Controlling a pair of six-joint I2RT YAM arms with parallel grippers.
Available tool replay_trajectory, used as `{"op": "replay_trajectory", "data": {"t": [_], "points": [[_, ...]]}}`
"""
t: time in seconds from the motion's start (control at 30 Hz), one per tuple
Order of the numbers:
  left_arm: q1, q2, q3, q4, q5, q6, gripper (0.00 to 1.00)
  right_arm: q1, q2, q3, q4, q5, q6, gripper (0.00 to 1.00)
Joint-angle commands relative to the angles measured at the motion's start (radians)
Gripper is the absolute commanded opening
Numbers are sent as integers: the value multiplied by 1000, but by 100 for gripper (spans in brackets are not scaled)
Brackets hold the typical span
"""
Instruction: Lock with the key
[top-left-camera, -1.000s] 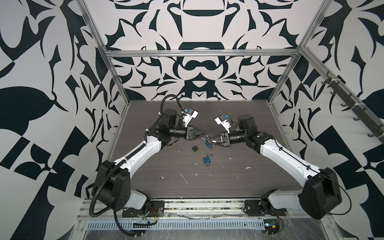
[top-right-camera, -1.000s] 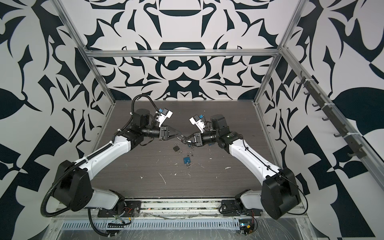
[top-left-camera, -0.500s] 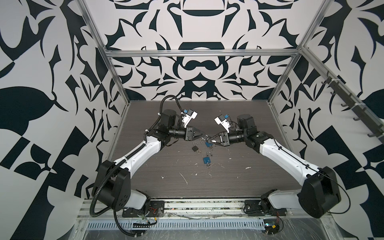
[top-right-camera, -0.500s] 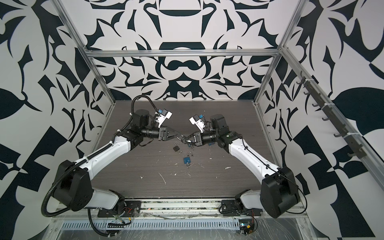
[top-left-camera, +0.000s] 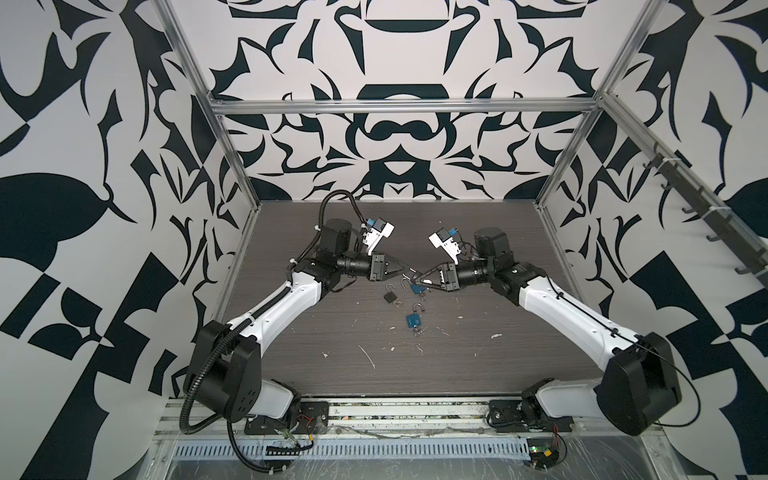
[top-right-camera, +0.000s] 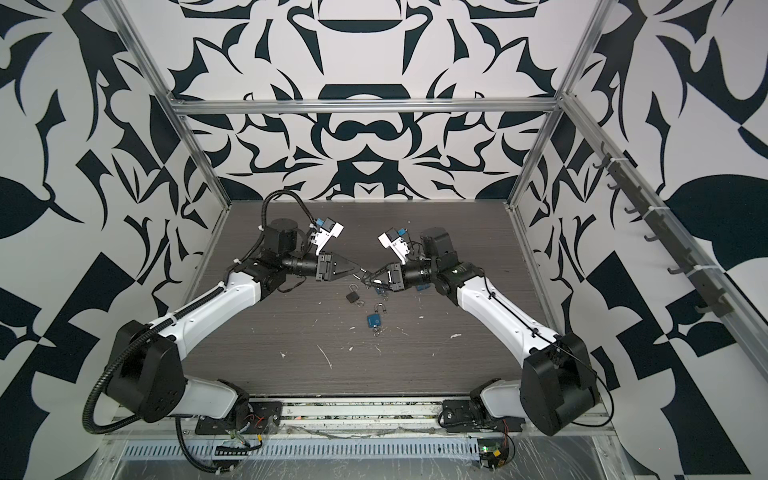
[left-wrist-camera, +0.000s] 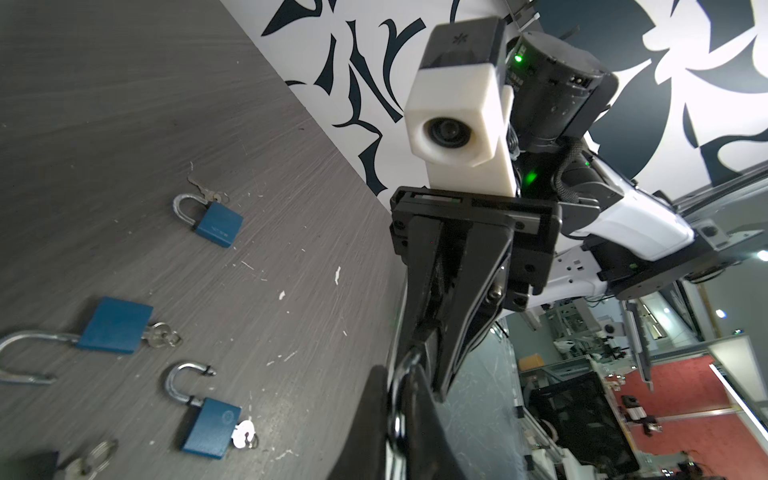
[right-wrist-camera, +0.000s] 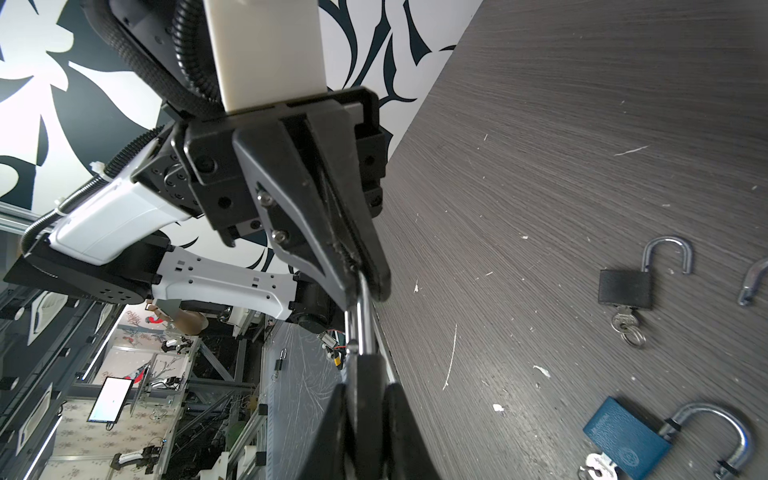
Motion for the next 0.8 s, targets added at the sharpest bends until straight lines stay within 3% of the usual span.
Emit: {"op": "replay_trajectory", "data": {"t": [0.0, 0.27, 0.77], "points": [[3, 4, -19, -3, 2, 15, 0, -3, -13, 23, 157, -74, 98, 0], [3, 14, -28, 36, 1, -4, 0, -4, -58, -10, 274, -105, 214, 0], [-10, 12, -51, 121, 19, -105, 0, -2, -49, -4, 279, -47, 208, 0]]}}
